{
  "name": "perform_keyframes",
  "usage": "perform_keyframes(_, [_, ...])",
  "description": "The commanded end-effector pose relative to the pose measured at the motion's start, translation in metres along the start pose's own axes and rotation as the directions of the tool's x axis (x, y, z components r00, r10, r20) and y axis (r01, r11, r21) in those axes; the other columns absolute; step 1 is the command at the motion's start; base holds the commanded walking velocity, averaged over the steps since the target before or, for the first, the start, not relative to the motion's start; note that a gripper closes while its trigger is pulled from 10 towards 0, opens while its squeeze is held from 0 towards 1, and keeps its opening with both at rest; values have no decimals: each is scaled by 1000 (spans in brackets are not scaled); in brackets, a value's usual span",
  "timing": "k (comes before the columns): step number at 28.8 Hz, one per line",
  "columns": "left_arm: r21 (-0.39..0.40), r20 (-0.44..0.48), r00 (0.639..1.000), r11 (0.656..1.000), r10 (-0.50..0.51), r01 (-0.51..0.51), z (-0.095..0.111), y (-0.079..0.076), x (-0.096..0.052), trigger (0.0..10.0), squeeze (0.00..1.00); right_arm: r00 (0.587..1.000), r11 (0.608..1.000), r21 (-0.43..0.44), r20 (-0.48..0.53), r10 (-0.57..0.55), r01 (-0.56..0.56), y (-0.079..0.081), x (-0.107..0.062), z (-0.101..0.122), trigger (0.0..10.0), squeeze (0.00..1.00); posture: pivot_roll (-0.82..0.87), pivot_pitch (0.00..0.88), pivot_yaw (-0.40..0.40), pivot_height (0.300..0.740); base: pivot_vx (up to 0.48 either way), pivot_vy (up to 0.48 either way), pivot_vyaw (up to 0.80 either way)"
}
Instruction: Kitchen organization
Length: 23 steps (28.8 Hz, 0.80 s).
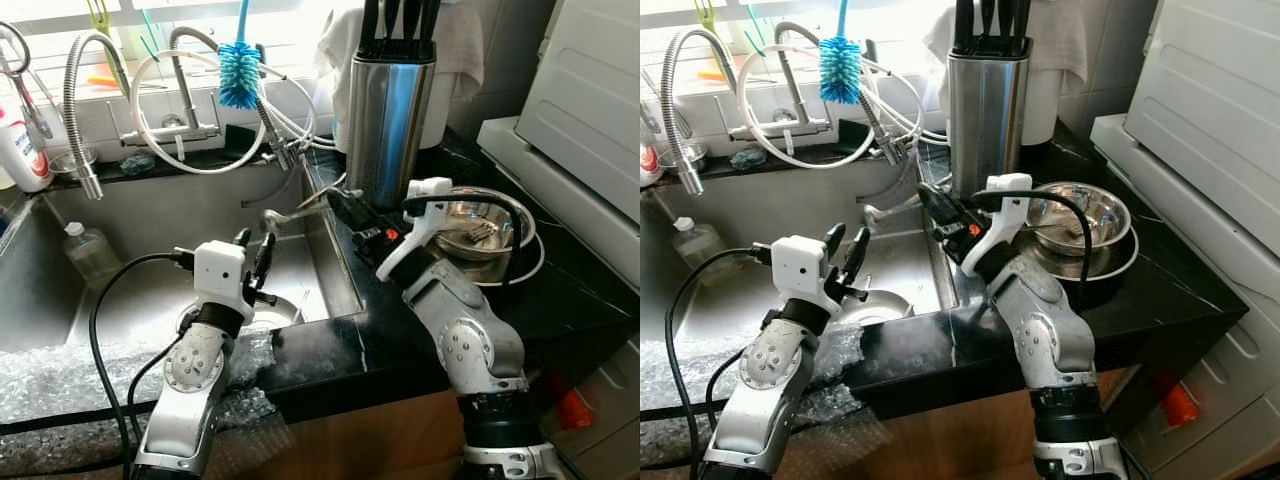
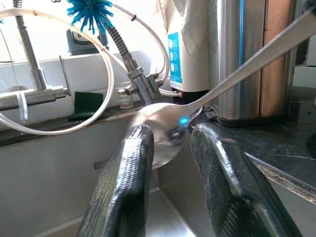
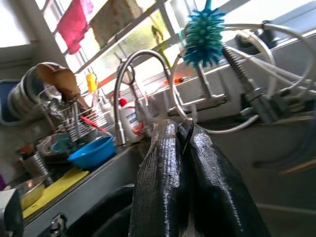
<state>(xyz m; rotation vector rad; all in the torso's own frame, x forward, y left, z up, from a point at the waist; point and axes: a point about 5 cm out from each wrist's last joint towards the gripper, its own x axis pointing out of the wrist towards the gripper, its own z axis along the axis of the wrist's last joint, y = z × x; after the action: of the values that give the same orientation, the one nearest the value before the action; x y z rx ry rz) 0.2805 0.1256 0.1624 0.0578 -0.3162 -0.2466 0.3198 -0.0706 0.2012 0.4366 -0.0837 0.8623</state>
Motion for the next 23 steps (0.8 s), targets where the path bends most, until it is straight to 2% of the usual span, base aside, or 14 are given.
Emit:
perform_keyframes(1, [25, 14, 1000, 1000, -9, 9, 4, 0, 1, 10000, 0, 999, 999, -7, 2, 46, -46, 5, 6, 3, 10000, 0, -27, 0, 17, 740, 0, 0, 0])
perform_keyframes(13, [97, 54, 998, 995, -32, 26, 12, -3, 5, 10000, 0, 996, 997, -7, -38, 82, -82, 10, 4, -9, 10000, 0, -26, 0, 15, 740, 0, 0, 0])
perform_keyframes(14, [118, 62, 997, 992, -44, 36, 14, -4, 6, 10000, 1000, 996, 997, -11, -44, 74, -75, 9, 4, -11, 10000, 0, -24, 0, 15, 740, 0, 0, 0])
perform_keyframes(21, [203, 69, 993, 976, -92, 76, 18, -9, 6, 10000, 1000, 997, 998, -21, -56, 56, -57, 6, 2, -13, 10000, 0, -20, 0, 14, 740, 0, 0, 0])
perform_keyframes(22, [225, 64, 991, 969, -114, 97, 17, -11, 7, 10000, 345, 997, 998, -25, -60, 56, -58, 5, 2, -13, 10000, 0, -20, 0, 14, 740, 0, 0, 0])
perform_keyframes(23, [232, 62, 991, 967, -122, 105, 17, -12, 7, 10000, 345, 996, 998, -27, -62, 57, -59, 6, 2, -14, 10000, 0, -20, 0, 14, 740, 0, 0, 0])
